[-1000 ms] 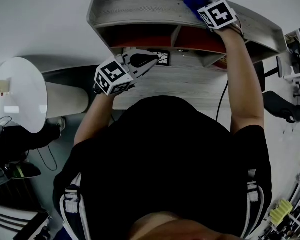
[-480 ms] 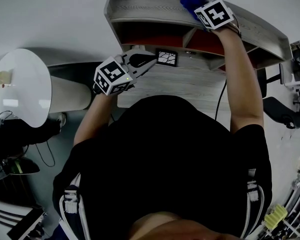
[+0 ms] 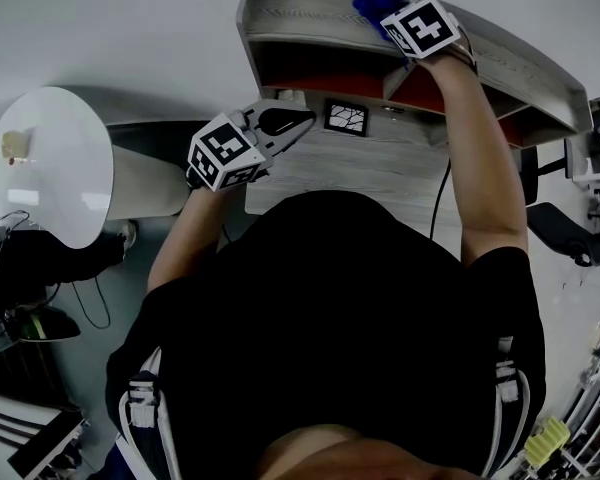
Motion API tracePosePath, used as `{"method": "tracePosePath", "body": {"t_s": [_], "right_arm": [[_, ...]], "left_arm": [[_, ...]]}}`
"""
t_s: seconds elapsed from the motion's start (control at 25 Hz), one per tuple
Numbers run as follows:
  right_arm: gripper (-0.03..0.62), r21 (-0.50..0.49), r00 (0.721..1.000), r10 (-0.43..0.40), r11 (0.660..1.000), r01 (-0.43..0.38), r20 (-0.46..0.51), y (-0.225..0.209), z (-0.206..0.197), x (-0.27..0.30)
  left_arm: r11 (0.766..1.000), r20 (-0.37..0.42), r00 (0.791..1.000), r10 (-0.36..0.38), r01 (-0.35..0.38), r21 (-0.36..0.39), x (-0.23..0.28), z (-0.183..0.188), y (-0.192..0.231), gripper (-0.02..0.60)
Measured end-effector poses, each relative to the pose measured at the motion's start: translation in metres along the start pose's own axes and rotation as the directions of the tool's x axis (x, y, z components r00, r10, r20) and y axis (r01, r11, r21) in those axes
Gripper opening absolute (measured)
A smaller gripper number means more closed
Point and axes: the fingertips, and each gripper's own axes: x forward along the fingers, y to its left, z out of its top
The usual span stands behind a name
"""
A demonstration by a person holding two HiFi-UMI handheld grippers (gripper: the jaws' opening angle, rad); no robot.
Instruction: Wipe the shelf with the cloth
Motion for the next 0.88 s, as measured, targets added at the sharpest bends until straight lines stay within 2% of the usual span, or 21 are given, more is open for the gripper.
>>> {"method": "tracePosePath", "body": {"t_s": [0.88], "right_arm": [[0.048, -0.103, 0.989, 0.116, 0.989, -0.106, 0.094, 0.080, 0.104, 0.036]], "left_arm": [[0.993, -0.029, 0.994, 0.103, -0.105, -0.052, -0.068, -0.023, 0.013, 0.017]]}}
